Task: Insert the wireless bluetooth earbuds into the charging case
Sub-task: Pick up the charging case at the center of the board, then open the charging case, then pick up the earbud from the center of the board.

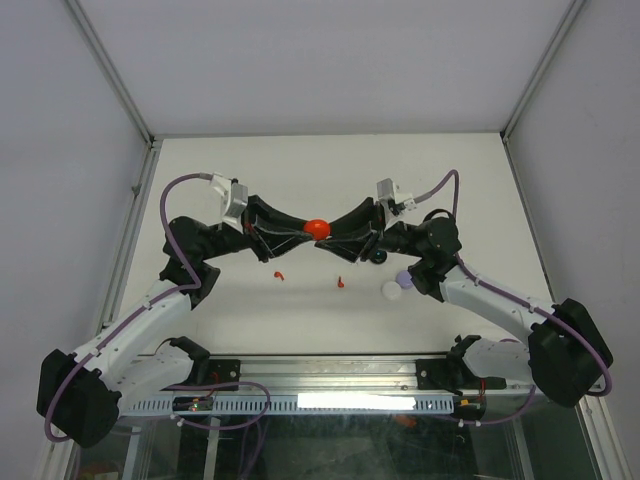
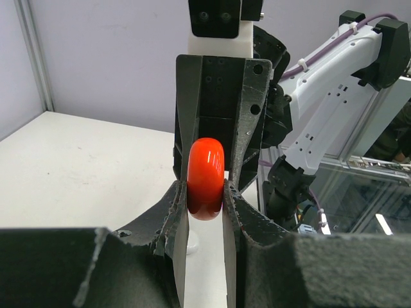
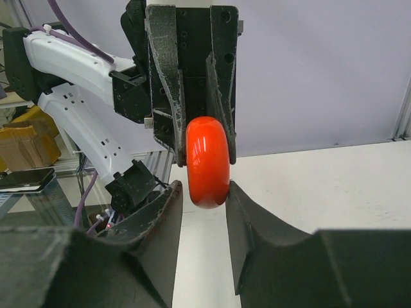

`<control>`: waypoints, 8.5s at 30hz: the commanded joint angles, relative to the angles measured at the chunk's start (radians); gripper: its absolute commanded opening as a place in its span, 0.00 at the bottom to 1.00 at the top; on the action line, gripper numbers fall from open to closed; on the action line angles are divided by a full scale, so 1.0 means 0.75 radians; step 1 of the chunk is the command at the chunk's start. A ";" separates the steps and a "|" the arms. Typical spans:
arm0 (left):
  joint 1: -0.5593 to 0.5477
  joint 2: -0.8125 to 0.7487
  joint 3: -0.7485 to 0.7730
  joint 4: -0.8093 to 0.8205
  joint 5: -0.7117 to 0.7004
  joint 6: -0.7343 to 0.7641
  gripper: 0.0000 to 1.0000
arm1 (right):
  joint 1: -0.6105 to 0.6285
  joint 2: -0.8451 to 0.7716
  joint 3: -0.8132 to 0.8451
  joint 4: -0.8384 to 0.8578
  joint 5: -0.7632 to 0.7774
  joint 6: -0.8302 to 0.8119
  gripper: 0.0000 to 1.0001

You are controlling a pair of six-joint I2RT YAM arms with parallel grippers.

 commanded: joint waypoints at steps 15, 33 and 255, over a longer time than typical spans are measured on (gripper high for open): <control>-0.030 -0.013 -0.008 0.012 -0.009 0.082 0.00 | 0.021 0.005 0.099 0.101 -0.055 0.064 0.34; -0.048 -0.093 0.087 -0.373 -0.060 0.346 0.14 | 0.021 -0.018 0.122 -0.117 -0.078 -0.068 0.00; -0.578 0.309 0.498 -1.073 -1.595 0.041 0.09 | 0.024 -0.586 -0.498 -0.334 0.831 -0.760 0.00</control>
